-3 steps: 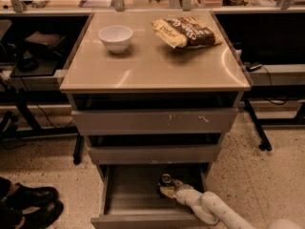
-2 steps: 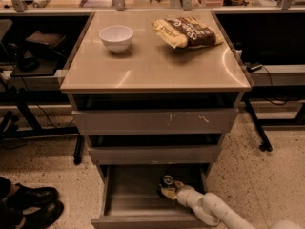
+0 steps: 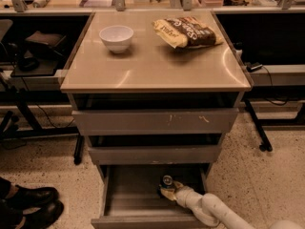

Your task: Place pepsi can into bottom drawer

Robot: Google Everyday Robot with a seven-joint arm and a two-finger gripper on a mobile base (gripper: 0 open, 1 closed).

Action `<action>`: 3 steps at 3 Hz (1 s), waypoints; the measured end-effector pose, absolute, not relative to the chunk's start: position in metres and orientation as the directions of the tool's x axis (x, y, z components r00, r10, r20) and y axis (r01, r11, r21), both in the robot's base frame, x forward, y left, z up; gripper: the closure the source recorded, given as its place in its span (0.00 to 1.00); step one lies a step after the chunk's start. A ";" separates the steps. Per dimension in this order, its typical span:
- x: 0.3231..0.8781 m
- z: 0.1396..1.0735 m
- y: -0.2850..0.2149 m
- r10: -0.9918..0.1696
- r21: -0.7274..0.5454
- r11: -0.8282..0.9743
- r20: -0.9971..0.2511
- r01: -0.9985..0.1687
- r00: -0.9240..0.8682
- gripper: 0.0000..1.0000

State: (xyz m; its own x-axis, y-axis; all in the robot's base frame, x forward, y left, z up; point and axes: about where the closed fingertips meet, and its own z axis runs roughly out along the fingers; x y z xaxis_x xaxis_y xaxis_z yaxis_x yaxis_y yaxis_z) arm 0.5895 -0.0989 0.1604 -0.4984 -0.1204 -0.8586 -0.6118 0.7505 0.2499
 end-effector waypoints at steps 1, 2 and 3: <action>0.589 0.160 -0.099 -0.120 0.250 0.751 -0.859 -0.612 -0.498 0.13; 0.589 0.160 -0.099 -0.120 0.250 0.750 -0.859 -0.612 -0.498 0.00; 0.589 0.160 -0.099 -0.120 0.250 0.750 -0.859 -0.612 -0.498 0.00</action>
Offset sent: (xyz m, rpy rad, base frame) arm 0.0000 0.0000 0.0000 0.0000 0.0000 0.0000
